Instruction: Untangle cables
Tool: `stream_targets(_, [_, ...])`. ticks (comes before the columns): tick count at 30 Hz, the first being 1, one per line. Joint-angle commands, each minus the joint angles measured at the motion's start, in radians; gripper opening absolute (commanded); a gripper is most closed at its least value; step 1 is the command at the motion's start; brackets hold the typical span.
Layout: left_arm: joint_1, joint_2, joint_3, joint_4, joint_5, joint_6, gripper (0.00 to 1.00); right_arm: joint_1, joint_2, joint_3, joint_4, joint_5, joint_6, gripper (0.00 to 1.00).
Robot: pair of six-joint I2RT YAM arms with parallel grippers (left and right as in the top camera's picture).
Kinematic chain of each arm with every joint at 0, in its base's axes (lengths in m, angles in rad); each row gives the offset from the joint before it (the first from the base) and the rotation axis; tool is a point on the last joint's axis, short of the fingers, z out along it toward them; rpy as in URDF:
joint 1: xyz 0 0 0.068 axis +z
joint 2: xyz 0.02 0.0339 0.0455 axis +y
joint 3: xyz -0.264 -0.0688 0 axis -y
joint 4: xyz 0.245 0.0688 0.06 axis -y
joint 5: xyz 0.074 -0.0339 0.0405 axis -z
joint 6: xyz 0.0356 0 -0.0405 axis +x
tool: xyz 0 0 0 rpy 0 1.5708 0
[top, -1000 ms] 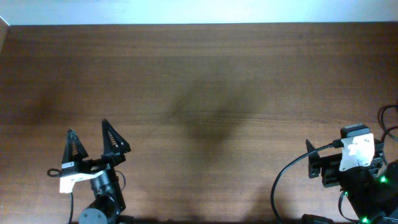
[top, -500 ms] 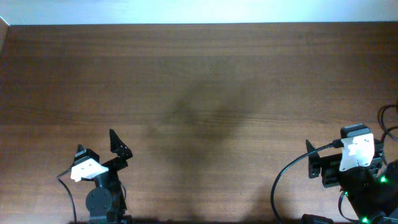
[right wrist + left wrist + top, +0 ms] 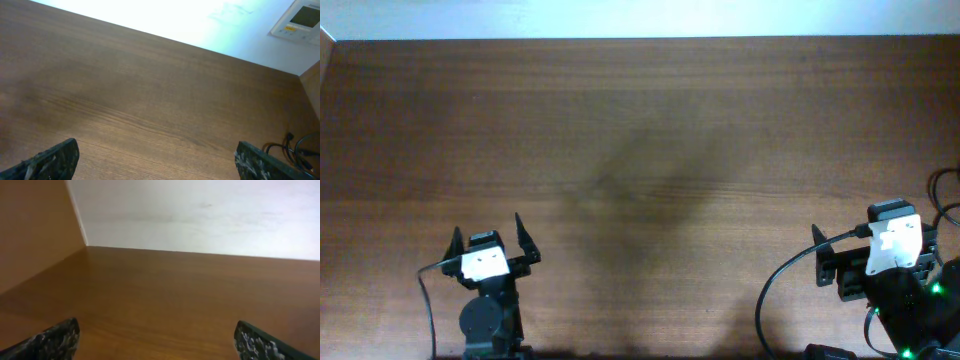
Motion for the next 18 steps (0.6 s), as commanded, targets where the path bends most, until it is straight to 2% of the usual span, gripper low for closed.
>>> stream_targets(1, [0.006, -0.006, 0.0, -0.026, 0.169, 0.048, 0.99, 0.005, 0.0, 0.002, 0.002, 0.002, -0.003, 0.99])
stream_targets(4, [0.006, -0.006, 0.0, -0.026, 0.171, 0.045, 0.99, 0.005, 0.0, 0.002, 0.002, 0.002, -0.003, 0.99])
stream_targets(7, [0.006, -0.006, 0.0, -0.026, 0.172, -0.008, 0.99, 0.005, 0.0, 0.002, 0.002, 0.002, -0.003, 0.99])
stream_targets(18, [0.007, -0.006, 0.0, -0.022, 0.17, -0.014, 0.99, 0.005, 0.0, 0.002, 0.002, 0.002, -0.003, 0.99])
